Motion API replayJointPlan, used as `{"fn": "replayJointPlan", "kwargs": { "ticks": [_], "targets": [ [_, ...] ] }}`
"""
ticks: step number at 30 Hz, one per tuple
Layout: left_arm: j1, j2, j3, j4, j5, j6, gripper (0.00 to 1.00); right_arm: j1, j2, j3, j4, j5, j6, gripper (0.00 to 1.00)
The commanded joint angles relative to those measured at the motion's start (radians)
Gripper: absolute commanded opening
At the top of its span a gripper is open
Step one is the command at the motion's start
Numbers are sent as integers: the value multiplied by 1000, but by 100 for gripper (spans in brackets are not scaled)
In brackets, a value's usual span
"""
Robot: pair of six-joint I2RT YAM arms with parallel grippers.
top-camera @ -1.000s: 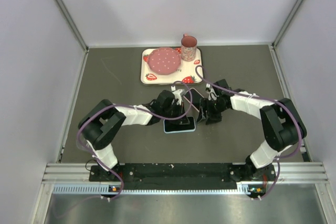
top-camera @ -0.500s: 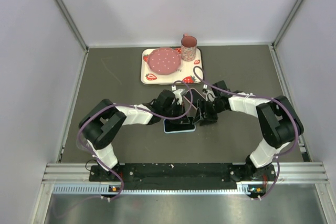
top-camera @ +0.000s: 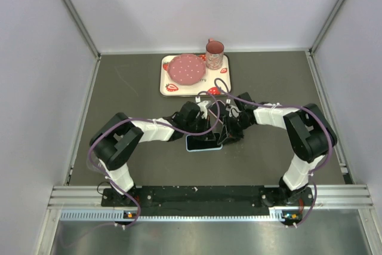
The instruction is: Put the phone into the phone case
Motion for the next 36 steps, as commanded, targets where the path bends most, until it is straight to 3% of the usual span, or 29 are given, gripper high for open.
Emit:
{"fn": "replayJointPlan", "kwargs": {
  "ticks": [1,9,13,21,36],
  "targets": [
    [-2,42,-8,-187,-127,66,0,64,111,-9,-67,318,-50,19],
    [-3,12,9,-242,-187,90,0,107,147,41,-127,433,-70,8],
    [-3,-2,8,-253,-201,94,0,103,107,61,-115,406,-76,13],
    [-2,-14,-26,-241,-203,85,0,-31,3,32,66,114,-34,33],
    [-2,15,0,-232,-178,86,0,-46,131,72,73,108,-48,28]
  ]
}}
